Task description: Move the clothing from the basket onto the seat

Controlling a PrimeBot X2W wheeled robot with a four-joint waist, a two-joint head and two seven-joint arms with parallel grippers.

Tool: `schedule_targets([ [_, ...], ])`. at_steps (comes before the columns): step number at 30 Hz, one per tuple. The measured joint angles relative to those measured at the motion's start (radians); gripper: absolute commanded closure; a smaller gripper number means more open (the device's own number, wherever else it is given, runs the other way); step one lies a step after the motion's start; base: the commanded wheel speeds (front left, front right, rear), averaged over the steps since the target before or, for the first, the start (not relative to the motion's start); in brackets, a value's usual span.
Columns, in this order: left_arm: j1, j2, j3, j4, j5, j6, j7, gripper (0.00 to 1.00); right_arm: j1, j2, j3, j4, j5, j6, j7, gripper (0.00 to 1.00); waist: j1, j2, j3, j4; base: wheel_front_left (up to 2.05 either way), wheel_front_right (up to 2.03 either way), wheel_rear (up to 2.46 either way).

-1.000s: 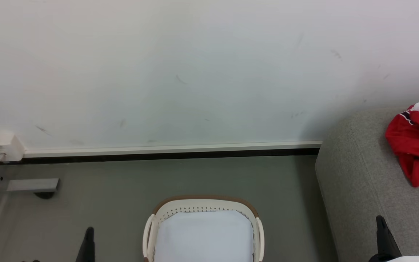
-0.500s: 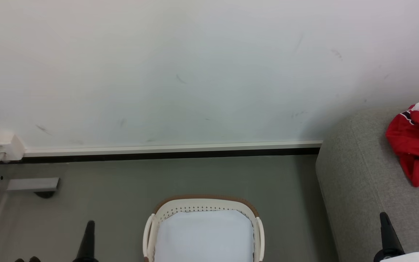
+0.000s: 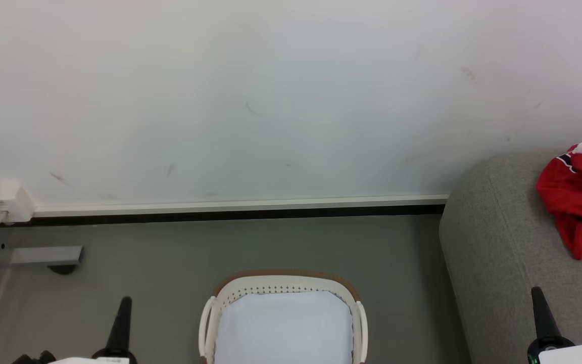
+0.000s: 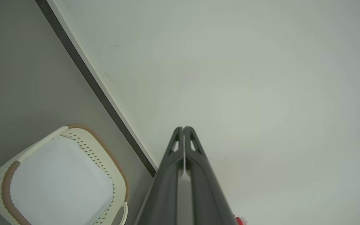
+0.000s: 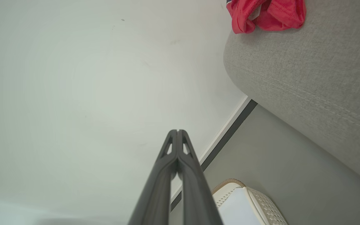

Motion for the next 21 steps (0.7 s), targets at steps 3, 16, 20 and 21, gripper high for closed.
schedule_targets([
  [3,-0.005,0.000,0.001,-0.002,-0.022,0.000,0.008,1.00,-0.001,0.000,-0.003,-0.005,0.028,0.000,0.008,1.00,0.0000,0.0000,0.000,0.000,0.00,0.00,0.00],
  [16,-0.021,0.002,0.004,-0.007,-0.134,0.000,0.037,1.00,-0.004,-0.002,-0.015,-0.021,0.146,0.000,0.037,1.00,0.0000,0.0000,0.002,0.001,0.00,0.00,0.00],
  [20,-0.027,0.002,0.004,-0.008,-0.174,0.000,0.045,1.00,-0.008,-0.002,-0.018,-0.026,0.184,0.000,0.045,1.00,-0.0001,0.0000,0.003,0.002,0.00,0.00,0.00],
  [21,-0.030,0.002,0.005,-0.008,-0.181,0.000,0.047,1.00,-0.009,-0.002,-0.019,-0.027,0.190,0.000,0.048,1.00,0.0000,0.0000,0.003,0.002,0.00,0.00,0.00],
])
